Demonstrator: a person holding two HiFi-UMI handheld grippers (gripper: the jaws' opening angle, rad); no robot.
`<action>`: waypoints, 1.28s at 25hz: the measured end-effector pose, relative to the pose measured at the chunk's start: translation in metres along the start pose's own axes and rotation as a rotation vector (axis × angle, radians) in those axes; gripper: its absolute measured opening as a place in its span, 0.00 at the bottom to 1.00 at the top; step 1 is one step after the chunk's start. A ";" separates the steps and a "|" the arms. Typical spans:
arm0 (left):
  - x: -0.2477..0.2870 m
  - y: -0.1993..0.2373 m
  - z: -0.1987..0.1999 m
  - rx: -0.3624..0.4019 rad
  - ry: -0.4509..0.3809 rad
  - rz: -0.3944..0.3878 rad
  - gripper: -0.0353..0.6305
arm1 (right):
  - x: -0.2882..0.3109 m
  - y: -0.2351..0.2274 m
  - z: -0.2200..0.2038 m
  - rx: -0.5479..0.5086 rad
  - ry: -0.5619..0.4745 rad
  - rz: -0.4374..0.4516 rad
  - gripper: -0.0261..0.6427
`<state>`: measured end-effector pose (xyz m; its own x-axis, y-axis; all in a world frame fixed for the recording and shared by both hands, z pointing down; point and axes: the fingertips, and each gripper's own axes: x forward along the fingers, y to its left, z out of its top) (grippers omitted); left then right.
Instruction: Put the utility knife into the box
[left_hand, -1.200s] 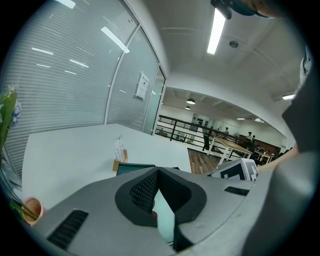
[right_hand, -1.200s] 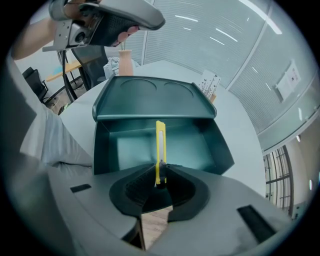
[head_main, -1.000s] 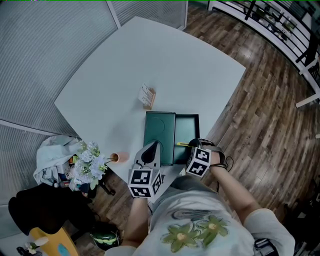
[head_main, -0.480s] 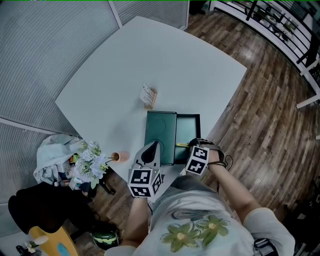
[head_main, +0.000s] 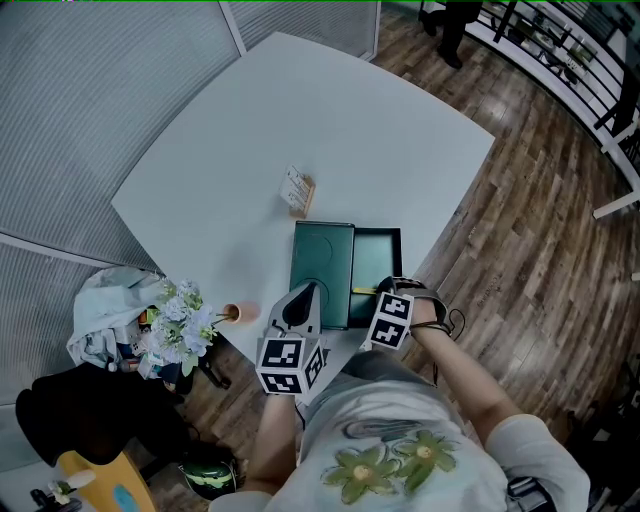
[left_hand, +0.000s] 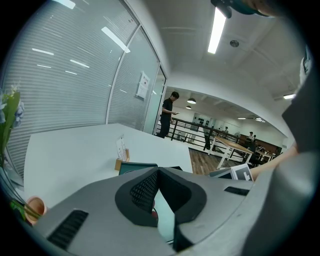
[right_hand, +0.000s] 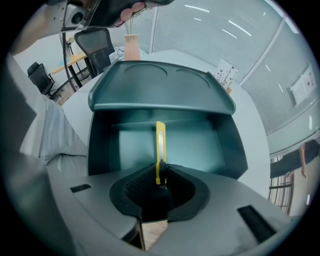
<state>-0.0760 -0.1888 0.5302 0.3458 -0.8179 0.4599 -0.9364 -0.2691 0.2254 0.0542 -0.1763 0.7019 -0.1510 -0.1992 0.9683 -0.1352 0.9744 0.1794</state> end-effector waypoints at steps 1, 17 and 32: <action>0.000 0.000 0.000 0.001 0.000 0.000 0.06 | 0.000 0.000 -0.001 -0.005 0.004 -0.002 0.14; 0.001 -0.003 0.000 0.009 0.005 -0.001 0.06 | -0.002 -0.001 -0.002 -0.016 0.002 -0.025 0.16; -0.001 -0.010 0.007 0.025 -0.006 -0.013 0.05 | -0.077 -0.033 0.020 0.294 -0.351 -0.108 0.15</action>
<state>-0.0674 -0.1892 0.5216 0.3580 -0.8170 0.4520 -0.9329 -0.2927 0.2098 0.0504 -0.1956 0.6179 -0.4361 -0.3701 0.8202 -0.4323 0.8856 0.1698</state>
